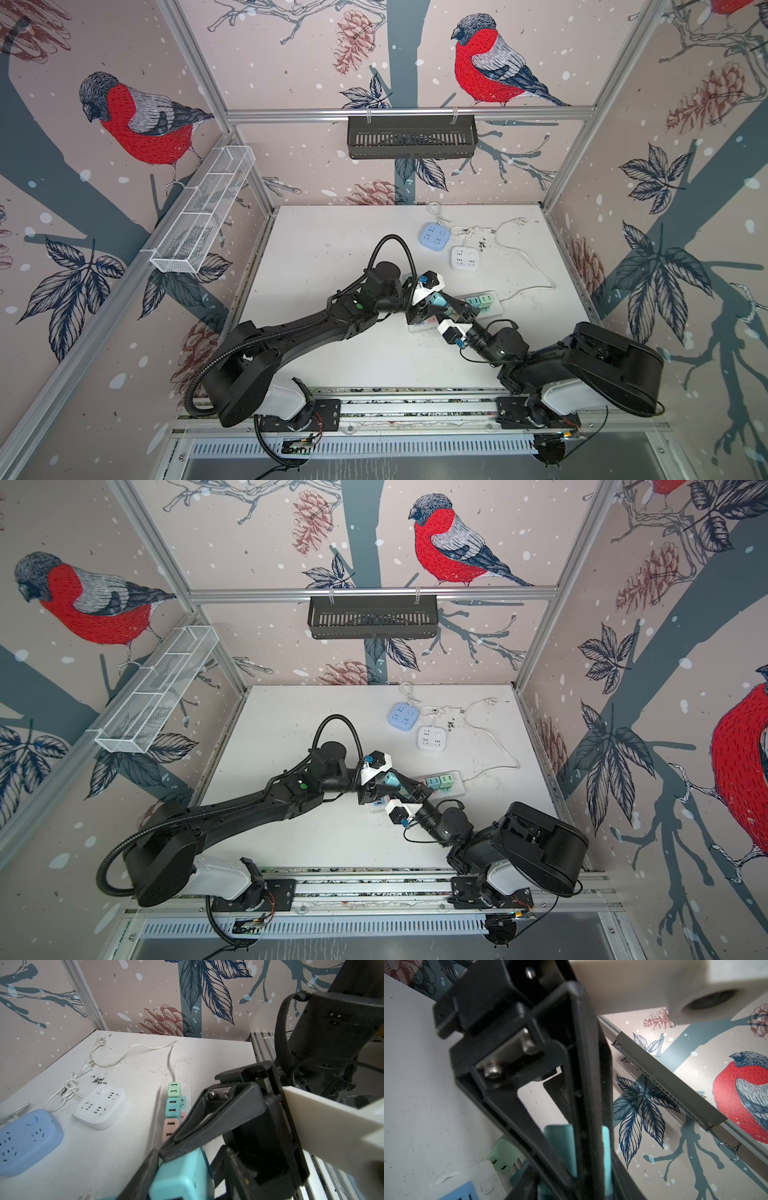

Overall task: Insert the plug
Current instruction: 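Close the left gripper on the teal adapter held by the right gripper, then open and pull back the right gripper while the left gripper carries the adapter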

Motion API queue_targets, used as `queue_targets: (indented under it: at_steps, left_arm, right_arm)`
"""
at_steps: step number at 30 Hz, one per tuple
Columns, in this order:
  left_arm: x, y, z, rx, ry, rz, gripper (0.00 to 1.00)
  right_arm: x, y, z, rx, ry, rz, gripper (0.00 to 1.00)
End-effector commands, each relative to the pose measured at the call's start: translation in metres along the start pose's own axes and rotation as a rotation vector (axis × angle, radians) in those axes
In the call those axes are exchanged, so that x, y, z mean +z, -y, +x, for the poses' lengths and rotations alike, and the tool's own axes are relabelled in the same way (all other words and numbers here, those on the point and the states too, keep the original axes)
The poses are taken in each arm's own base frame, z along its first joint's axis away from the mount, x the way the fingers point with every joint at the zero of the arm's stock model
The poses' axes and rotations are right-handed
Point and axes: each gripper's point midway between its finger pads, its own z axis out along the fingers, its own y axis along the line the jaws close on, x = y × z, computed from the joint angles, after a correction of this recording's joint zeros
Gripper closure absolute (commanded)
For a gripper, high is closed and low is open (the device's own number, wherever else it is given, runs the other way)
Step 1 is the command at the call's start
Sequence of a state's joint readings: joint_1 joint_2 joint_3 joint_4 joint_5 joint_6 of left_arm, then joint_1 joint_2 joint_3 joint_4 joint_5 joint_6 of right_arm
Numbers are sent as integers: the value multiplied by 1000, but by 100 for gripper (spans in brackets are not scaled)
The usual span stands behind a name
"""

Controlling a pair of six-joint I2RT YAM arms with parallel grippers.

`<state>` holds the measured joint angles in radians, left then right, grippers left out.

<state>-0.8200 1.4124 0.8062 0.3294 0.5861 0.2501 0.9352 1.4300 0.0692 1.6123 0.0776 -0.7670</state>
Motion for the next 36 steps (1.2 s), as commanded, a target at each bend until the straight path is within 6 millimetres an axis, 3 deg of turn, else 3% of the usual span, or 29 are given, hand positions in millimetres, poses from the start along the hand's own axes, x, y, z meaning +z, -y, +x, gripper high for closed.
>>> queue_targets:
  at_steps: [1,7,12,19,22,30,36]
  left_arm:
    - [2,7,2,5,-8,40,52]
    - [5,3,4,-8,-30,27,54]
    - [4,5,2,-3,-23,36,69]
    - [1,6,-1,18,-3,33,89]
    - [-5,2,-4,42,15,-16,99]
    - [-52,-41,-20,64,90,-341,100]
    - [-86,-80,-13,22,116,-531,100]
  right_arm:
    - [-8,50,-43,15,172,204,98]
    - [-9,52,-45,13,178,213,98]
    - [-9,52,-44,15,169,216,94]
    - [-3,52,-39,12,145,225,18]
    - [-3,54,-36,6,128,240,0]
    - [-14,71,-32,72,112,299,0]
    - [-33,103,-24,207,124,397,0]
